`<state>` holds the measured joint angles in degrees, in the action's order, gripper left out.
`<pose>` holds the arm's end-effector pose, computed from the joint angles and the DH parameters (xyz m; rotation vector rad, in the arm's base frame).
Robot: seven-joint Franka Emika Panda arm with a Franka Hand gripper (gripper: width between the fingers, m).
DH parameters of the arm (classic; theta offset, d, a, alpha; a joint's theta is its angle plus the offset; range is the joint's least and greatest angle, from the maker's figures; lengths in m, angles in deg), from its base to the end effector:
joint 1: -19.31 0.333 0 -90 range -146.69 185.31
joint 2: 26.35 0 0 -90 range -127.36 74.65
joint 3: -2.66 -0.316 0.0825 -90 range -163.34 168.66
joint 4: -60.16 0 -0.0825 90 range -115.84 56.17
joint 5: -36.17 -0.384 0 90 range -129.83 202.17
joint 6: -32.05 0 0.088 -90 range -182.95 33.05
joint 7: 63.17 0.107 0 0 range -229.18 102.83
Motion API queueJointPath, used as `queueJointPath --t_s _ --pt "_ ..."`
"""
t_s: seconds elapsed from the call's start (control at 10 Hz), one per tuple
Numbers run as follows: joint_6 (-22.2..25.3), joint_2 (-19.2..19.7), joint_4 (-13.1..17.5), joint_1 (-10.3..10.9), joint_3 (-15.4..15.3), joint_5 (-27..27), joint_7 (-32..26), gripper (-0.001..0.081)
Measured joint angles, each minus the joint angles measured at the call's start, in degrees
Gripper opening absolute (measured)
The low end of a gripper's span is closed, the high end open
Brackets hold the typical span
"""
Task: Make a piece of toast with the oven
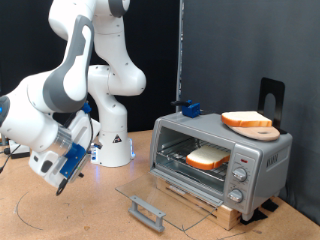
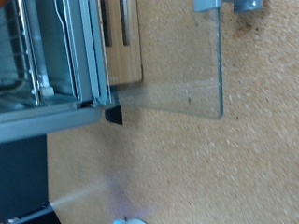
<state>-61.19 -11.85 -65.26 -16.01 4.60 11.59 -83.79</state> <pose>0.3908 -0.2443 0.2458 -2.2652 0.5836 0.6430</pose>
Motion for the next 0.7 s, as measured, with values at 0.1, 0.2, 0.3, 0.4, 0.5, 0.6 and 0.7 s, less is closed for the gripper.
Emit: queueJointPath --t_s 0.1,0.2,0.3,0.4,0.5,0.6,0.7 --pt "-1.24 1.75 -0.23 0.01 -0.23 -1.79 -0.38 0.0807" --pt "-2.86 3.63 -0.58 0.1 -0.58 -2.56 -0.66 0.0807" --pt "-4.53 5.35 -1.0 0.19 -1.04 -2.73 -0.94 0.0807" --pt "-5.84 6.77 -1.57 0.37 -1.48 -2.74 -1.12 0.0807" --pt "-7.34 7.78 -2.4 0.58 -1.94 -2.77 -1.3 0.0807" --pt "-8.74 8.44 -3.55 0.74 -2.5 -2.85 -1.79 0.0807" --pt "-9.45 8.61 -4.98 0.88 -3.21 -3.1 -2.64 0.0807"
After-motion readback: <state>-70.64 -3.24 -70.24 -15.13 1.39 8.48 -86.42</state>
